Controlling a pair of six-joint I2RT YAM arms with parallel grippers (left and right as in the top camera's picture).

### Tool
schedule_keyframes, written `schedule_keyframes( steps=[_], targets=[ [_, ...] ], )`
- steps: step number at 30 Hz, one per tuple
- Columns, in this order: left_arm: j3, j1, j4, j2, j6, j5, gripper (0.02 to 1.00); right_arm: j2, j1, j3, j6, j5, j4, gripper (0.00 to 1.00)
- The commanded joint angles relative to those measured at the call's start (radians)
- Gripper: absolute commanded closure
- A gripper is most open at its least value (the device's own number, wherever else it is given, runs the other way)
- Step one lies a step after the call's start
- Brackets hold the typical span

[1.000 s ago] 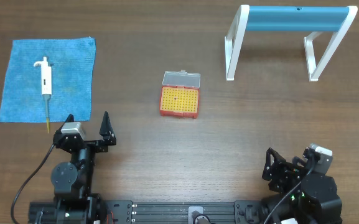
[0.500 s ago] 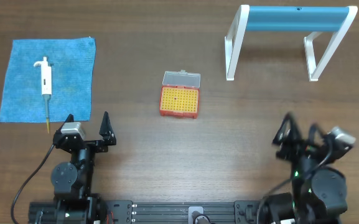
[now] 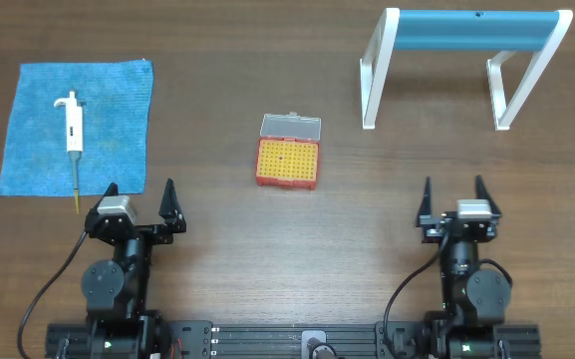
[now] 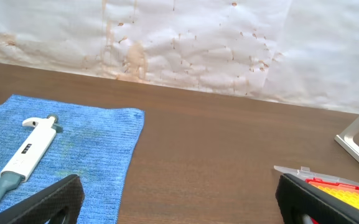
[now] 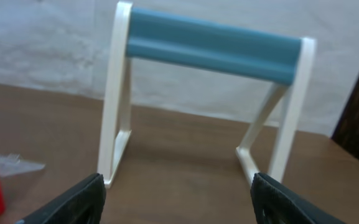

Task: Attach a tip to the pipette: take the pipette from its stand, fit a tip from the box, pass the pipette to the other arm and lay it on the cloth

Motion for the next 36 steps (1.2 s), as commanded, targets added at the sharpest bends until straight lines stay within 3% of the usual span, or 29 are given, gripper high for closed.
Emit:
schedule_keyframes(
  steps=[1,36],
  targets=[
    [-0.001,0.0,-0.008,-0.007,0.008,-0.008,0.023,-0.012,0.031,-0.027,-0.032,-0.052,-0.061,0.233],
    [-0.001,0.0,-0.008,-0.007,0.009,-0.008,0.023,-0.012,0.042,-0.027,-0.032,-0.052,-0.06,0.235]
  ],
)
